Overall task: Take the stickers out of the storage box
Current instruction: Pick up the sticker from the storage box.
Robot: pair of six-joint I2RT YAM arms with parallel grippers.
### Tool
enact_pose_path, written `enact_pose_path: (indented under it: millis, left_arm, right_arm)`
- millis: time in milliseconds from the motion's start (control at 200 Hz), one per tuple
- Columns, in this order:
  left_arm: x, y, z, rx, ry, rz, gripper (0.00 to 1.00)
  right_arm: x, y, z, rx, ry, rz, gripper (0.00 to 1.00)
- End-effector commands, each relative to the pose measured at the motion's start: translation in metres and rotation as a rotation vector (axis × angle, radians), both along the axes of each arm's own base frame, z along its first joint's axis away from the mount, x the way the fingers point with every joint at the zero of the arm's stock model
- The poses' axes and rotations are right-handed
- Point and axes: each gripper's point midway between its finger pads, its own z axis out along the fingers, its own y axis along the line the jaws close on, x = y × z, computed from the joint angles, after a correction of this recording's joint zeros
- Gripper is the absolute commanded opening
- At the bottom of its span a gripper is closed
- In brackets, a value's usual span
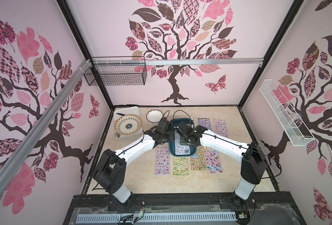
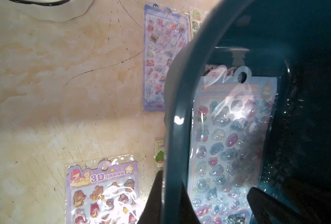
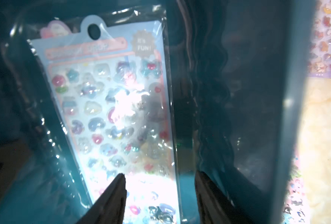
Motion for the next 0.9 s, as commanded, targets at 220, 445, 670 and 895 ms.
enact_pose_path:
  millis: [220,445,670,895]
  left_arm:
    - [0.000,-0.007,0.030,-0.102,-0.056,-0.011,0.00]
    - [0.000,-0.005,0.036,-0.129,-0.060,-0.007,0.00]
    - [0.004,0.001,0.037,-0.160,-0.052,0.013,0.00]
    - [0.007,0.003,0.033,-0.169,-0.033,0.024,0.00]
  right_arm:
    - [0.013,-0.008,-0.032,-0.022,0.058,-0.059,0.77]
    - [0.015,-0.010,-0.049,-0.056,0.076,-0.064,0.77]
    - [0.008,0.033,-0.045,0.188,0.056,0.129,0.64]
    - [-0.006,0.053,-0.010,0.447,0.003,0.263,0.54]
